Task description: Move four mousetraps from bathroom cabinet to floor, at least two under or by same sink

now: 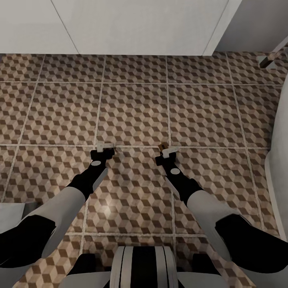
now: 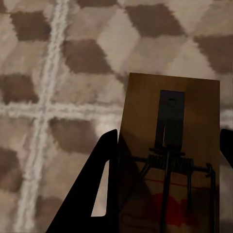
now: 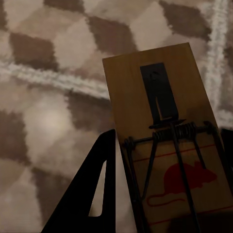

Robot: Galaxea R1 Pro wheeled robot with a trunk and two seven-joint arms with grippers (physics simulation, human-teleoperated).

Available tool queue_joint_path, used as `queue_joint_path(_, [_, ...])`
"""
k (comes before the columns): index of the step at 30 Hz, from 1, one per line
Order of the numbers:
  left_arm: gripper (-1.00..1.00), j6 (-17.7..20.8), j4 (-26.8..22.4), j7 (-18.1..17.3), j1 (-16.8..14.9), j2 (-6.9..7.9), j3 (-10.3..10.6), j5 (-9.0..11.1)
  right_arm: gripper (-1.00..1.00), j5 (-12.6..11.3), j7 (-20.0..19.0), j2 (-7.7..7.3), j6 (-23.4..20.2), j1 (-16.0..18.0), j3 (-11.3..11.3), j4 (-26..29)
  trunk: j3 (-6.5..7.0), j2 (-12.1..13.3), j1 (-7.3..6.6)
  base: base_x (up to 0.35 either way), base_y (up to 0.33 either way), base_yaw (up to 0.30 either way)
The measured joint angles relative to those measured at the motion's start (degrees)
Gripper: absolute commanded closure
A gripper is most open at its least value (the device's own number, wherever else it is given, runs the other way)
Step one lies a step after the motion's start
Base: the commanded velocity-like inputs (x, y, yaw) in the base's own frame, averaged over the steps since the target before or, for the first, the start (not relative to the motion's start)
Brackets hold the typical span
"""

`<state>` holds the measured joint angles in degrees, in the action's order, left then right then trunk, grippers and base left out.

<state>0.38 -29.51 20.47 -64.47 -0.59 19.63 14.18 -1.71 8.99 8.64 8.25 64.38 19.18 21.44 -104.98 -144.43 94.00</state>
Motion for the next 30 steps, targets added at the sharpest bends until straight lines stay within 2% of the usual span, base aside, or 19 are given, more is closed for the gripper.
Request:
queue_joint_path(16, [1.00, 0.03, -0.06, 0.20, 1.00, -0.09, 0.00, -0.06, 1.00, 0.00, 0.03, 0.00, 0.08, 0.00, 0.04, -0.74, 0.00, 0.00, 0.00, 0.010, 0.004, 0.000])
queue_joint_path(30, [1.00, 0.05, -0.07, 0.18, 1.11, -0.09, 0.00, -0.05, 1.00, 0.00, 0.05, -0.07, 0.14, 0.00, -0.01, -0.80, 0.00, 0.00, -0.03, 0.261, 0.128, 0.000])
